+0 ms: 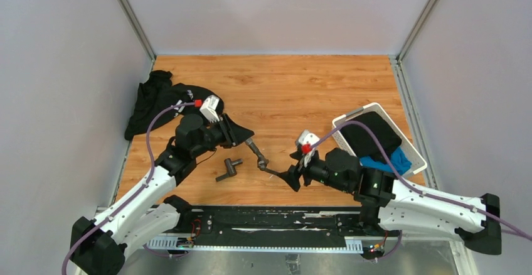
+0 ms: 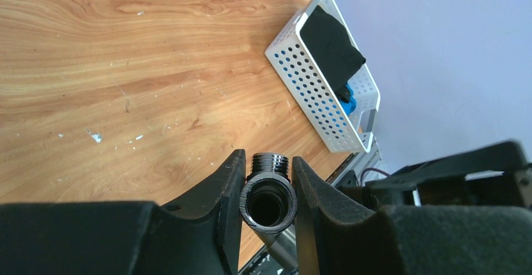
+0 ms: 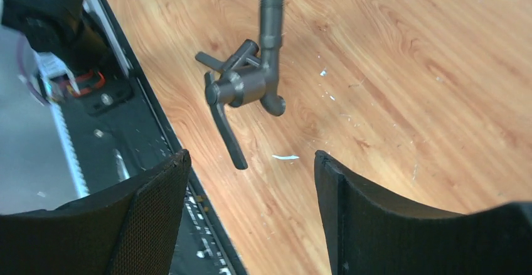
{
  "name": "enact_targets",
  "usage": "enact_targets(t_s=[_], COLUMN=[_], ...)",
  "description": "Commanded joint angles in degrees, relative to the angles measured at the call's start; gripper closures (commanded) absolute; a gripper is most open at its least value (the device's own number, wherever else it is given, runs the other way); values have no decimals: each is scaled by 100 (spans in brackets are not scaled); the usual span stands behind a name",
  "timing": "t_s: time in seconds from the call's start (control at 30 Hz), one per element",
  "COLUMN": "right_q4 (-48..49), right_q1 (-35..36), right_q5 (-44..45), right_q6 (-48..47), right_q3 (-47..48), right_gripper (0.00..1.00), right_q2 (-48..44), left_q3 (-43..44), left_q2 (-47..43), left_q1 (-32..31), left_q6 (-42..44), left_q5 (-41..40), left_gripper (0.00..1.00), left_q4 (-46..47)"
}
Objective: Install the water faucets
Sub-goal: Screw the water faucet onto the adaptor.
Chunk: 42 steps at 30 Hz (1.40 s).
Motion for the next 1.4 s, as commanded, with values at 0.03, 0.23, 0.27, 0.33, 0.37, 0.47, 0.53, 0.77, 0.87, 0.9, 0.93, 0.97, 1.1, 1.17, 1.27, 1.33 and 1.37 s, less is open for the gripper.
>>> enact_targets(t_s=[0.03,0.23,0.27,0.33,0.37,0.47,0.53,0.77,0.87,0.9,0.93,0.97,1.1,1.17,1.27,1.33,1.37], right_q4=[1402,2762,2789,2737,2742,3015,3069,3408,3668,3761,3892,4048,4646,4922,5383,5677,5844], right_q1=[1053,1655,1671,1711,1733,1757,1765,1808,1862,1885,1900,1912,1924,1926,1924,1924,1924], right_q5=[1929,2666,2719,2815,2828,2909,2943,2945,2991,3009,3020,3033,3114,3160,3195,3212,3242], right_q6=[-1449,-2056,-2058,-2046,-2041,-2050,-2042,-2055,-2205,-2259,-2312,-2362,-2673,-2819,-3027,-3156,-3221], right_q3=[-608,-1348,-1350,-1305,-1304,-1420,-1455,-1566,-1615,-1637,-1665,-1704,-1821,-1823,-1822,-1799,-1792], right_gripper=[28,25,25,25,25,25,25,25,25,25,25,25,24,24,24,23,23], right_q2=[40,102,119,173,207,284,309,448,610,655,707,759,1043,1225,1561,1811,1988], left_q3=[166,98,84,61,35,-61,-75,5,23,22,25,29,19,11,-2,3,-5], left_q2=[-16,-84,-99,-135,-153,-216,-249,-325,-325,-325,-325,-325,-312,-300,-302,-310,-311], left_q1=[56,112,123,149,182,245,294,427,436,444,445,452,462,470,471,471,471], left_q6=[-278,-499,-507,-562,-611,-753,-793,-863,-925,-955,-978,-996,-1043,-1068,-1112,-1122,-1126], left_q5=[-178,-405,-462,-555,-586,-622,-644,-585,-600,-608,-608,-603,-594,-577,-576,-576,-576], left_gripper=[100,100,100,100,100,100,100,100,100,100,100,100,100,100,100,100,100], left_q4=[290,244,219,162,154,206,176,62,63,66,70,82,111,120,138,136,130])
